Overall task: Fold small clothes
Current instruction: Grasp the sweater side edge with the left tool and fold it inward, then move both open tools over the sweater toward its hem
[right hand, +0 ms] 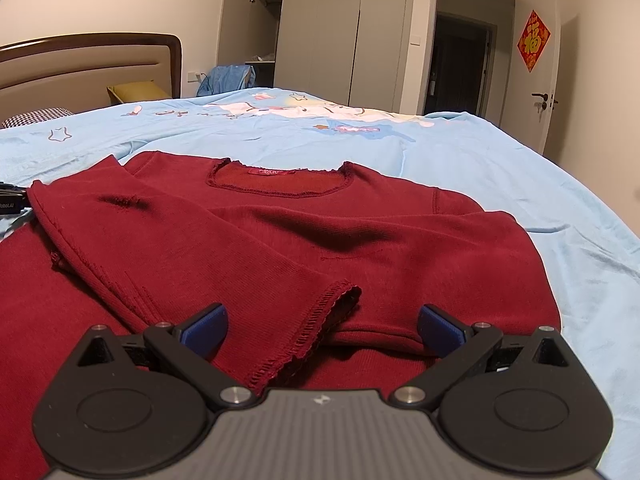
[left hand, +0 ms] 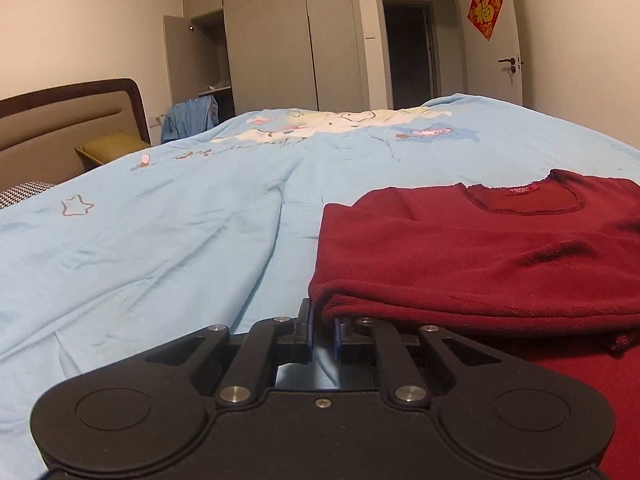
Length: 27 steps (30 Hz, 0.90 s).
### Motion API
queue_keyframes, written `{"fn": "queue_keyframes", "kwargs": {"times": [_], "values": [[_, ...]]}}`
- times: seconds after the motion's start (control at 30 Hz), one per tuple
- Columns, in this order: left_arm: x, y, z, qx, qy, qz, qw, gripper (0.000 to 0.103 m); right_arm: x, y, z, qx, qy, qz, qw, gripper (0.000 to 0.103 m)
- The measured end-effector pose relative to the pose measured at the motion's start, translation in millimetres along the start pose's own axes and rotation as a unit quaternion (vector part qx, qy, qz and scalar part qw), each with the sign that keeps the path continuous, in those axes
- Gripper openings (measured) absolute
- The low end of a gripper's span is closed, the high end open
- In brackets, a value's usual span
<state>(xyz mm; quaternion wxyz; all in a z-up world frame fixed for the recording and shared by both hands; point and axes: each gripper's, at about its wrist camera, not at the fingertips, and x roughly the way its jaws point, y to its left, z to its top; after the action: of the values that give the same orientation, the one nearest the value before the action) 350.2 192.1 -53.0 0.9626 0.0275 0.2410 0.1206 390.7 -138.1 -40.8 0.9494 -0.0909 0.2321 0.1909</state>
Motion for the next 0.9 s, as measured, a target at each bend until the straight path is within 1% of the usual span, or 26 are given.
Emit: {"fn": "queue_keyframes", "kwargs": {"times": [0.13, 0.2, 0.27, 0.33, 0.37, 0.4, 0.43, 0.5, 0.53, 0.57, 0.6, 0.67, 0.73, 0.8, 0.9], "values": [[1.3, -3.0, -0.6, 0.009, 0.008, -0.005, 0.9999, 0.012, -0.1, 0.0, 0.0, 0.000, 0.000, 0.000, 1.000, 0.103], [1.0, -2.8, -0.4, 0.008, 0.017, -0.009, 0.9998, 0.017, 0.1, 0.0, 0.0, 0.000, 0.000, 0.000, 1.000, 0.103], [-1.0, -1.2, -0.9, 0.002, 0.022, -0.011, 0.9997, 0.020, 0.2, 0.2, 0.1, -0.001, 0.000, -0.001, 1.000, 0.103], [-4.9, -0.5, -1.1, -0.005, 0.025, -0.013, 0.9996, 0.027, -0.6, 0.7, 0.7, -0.001, 0.000, -0.002, 1.000, 0.103], [-8.2, -0.7, -1.5, -0.008, 0.025, -0.015, 0.9996, 0.034, -1.7, 0.9, 1.1, -0.001, 0.000, -0.002, 1.000, 0.103], [-11.3, -1.4, -2.0, -0.007, 0.026, -0.015, 0.9995, 0.043, -3.7, 1.0, 1.2, 0.000, 0.000, -0.002, 1.000, 0.103], [-15.1, -2.4, -3.0, -0.006, 0.028, -0.012, 0.9995, 0.046, -5.8, 1.4, 1.1, 0.000, 0.000, -0.002, 1.000, 0.103], [-23.5, -3.3, -5.8, -0.004, 0.030, -0.012, 0.9995, 0.059, -12.6, 2.9, -0.3, 0.000, 0.002, -0.001, 1.000, 0.103], [-28.3, -3.1, -7.6, -0.005, 0.032, -0.012, 0.9994, 0.063, -16.6, 3.6, -1.9, -0.001, 0.004, 0.001, 1.000, 0.103], [-34.1, -3.0, -9.6, -0.009, 0.034, -0.012, 0.9993, 0.072, -21.5, 4.3, -4.1, -0.001, 0.005, 0.004, 1.000, 0.103], [-39.5, -2.5, -11.4, -0.011, 0.036, -0.012, 0.9992, 0.079, -26.8, 4.9, -6.8, -0.002, 0.005, 0.007, 1.000, 0.103], [-52.0, -2.5, -15.2, -0.017, 0.039, -0.012, 0.9990, 0.084, -37.9, 6.4, -13.0, -0.011, 0.012, 0.014, 1.000, 0.103], [-67.2, -3.5, -20.3, -0.022, 0.043, -0.017, 0.9987, 0.089, -49.8, 8.7, -20.9, -0.024, 0.016, 0.012, 0.999, 0.103], [-83.8, -6.2, -27.4, -0.026, 0.044, -0.024, 0.9984, 0.097, -63.5, 9.7, -29.6, -0.035, 0.017, 0.010, 0.999, 0.103], [-106.8, -13.1, -39.3, -0.023, 0.045, -0.037, 0.9980, 0.100, -85.4, 7.4, -44.7, -0.043, 0.022, 0.005, 0.999, 0.103]]}}
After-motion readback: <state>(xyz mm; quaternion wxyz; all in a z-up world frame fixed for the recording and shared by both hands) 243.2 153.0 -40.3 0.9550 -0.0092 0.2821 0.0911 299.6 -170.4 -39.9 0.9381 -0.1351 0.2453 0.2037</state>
